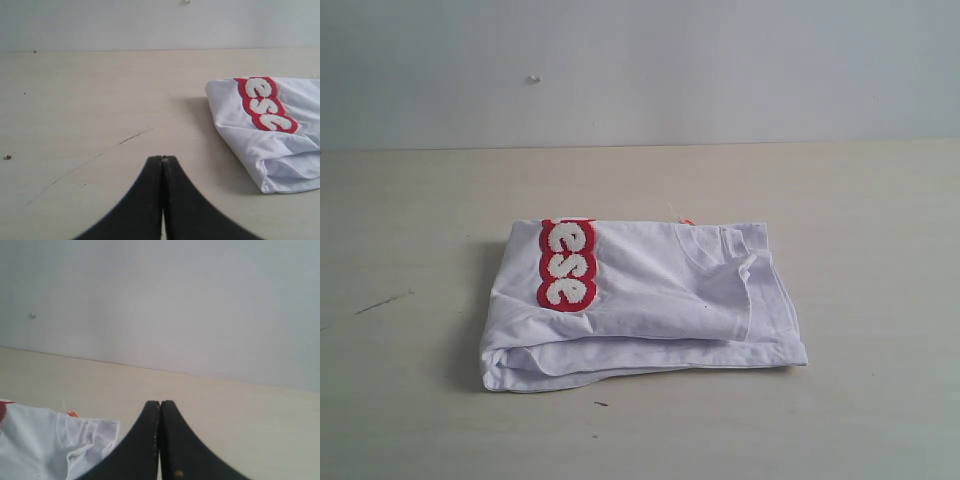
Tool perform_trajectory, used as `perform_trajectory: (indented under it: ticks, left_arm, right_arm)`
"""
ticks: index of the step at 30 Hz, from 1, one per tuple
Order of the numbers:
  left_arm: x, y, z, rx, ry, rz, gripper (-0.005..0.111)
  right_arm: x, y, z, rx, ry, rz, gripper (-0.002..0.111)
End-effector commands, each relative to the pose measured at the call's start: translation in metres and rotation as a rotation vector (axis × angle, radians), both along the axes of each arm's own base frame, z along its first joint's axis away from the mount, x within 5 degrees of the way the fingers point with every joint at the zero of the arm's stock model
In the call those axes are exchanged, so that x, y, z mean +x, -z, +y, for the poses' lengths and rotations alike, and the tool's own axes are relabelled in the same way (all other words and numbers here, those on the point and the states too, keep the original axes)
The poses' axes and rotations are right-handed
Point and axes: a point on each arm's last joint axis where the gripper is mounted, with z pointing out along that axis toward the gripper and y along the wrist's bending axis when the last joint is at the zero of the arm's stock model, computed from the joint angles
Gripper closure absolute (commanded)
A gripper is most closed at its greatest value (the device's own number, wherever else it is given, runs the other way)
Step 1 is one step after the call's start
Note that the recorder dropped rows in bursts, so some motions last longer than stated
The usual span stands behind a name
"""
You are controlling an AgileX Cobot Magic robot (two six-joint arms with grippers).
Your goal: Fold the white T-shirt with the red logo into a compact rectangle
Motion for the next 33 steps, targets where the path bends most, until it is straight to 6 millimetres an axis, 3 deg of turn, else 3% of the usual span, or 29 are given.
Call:
perform_trajectory:
  ticks: [1,11,17,25,31,33]
  left_arm:
    - [0.0,0.0,0.0,-0.011,0.0,-0.013,0.107]
    - [0.0,0.0,0.0,-0.011,0.0,-0.013,0.107]
    - [0.0,0.0,0.0,-0.011,0.0,-0.013,0.107]
    - [0.0,0.0,0.0,-0.011,0.0,-0.013,0.107]
    - [0.0,0.0,0.0,-0.011,0.0,-0.013,0.107]
    - [0.0,0.0,0.0,-0.011,0.0,-0.013,0.107]
  right_arm:
    - [-0.02,0.006,-0.009,0.001,0.096,0.003,0.108]
    - [-0.044,0.037,-0.014,0.001,0.183,-0.045,0.108]
    - [-0.038,0.075,-0.014,0.004,0.179,0.049,0.108]
    - [-0.03,0.103,-0.012,0.071,0.161,0.021,0.108]
    - [-0.027,0.152,-0.004,0.065,0.068,0.053,0.108]
    - [-0.026,0.149,-0.004,0.077,0.068,0.018,0.108]
